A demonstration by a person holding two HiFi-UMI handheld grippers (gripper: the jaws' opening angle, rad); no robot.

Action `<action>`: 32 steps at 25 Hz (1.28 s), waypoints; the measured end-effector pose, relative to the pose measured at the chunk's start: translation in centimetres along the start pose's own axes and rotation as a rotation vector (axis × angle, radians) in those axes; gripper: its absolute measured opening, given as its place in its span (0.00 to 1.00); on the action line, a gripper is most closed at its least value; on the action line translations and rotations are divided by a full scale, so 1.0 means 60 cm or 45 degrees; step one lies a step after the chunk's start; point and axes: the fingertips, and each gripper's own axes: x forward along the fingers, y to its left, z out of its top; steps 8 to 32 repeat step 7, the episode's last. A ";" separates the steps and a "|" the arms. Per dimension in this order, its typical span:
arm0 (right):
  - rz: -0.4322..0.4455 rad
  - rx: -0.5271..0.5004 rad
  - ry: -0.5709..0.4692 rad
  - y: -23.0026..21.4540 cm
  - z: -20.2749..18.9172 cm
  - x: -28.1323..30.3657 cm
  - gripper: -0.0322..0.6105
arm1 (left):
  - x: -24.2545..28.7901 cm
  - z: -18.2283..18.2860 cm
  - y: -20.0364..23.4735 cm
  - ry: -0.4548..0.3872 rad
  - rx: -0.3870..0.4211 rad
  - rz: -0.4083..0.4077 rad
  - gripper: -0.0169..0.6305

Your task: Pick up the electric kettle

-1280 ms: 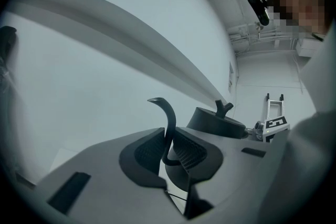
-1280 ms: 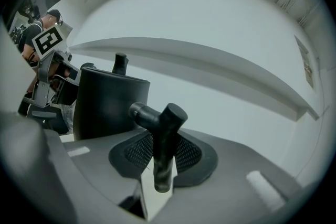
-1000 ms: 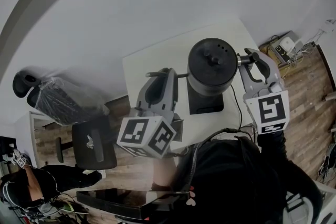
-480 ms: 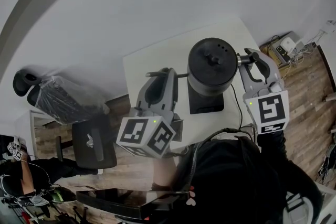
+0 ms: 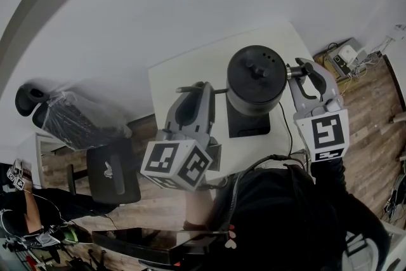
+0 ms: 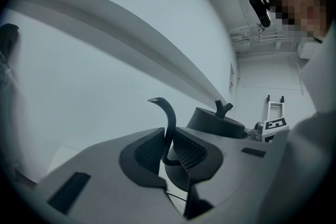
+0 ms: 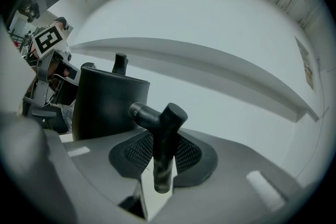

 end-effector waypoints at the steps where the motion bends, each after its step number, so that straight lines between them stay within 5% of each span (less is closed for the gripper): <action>1: 0.000 -0.002 0.000 0.000 0.000 0.000 0.18 | 0.000 0.000 0.000 -0.001 0.000 -0.002 0.10; 32: -0.001 0.005 -0.001 0.001 -0.002 0.001 0.18 | 0.001 -0.004 0.002 -0.010 -0.002 -0.013 0.10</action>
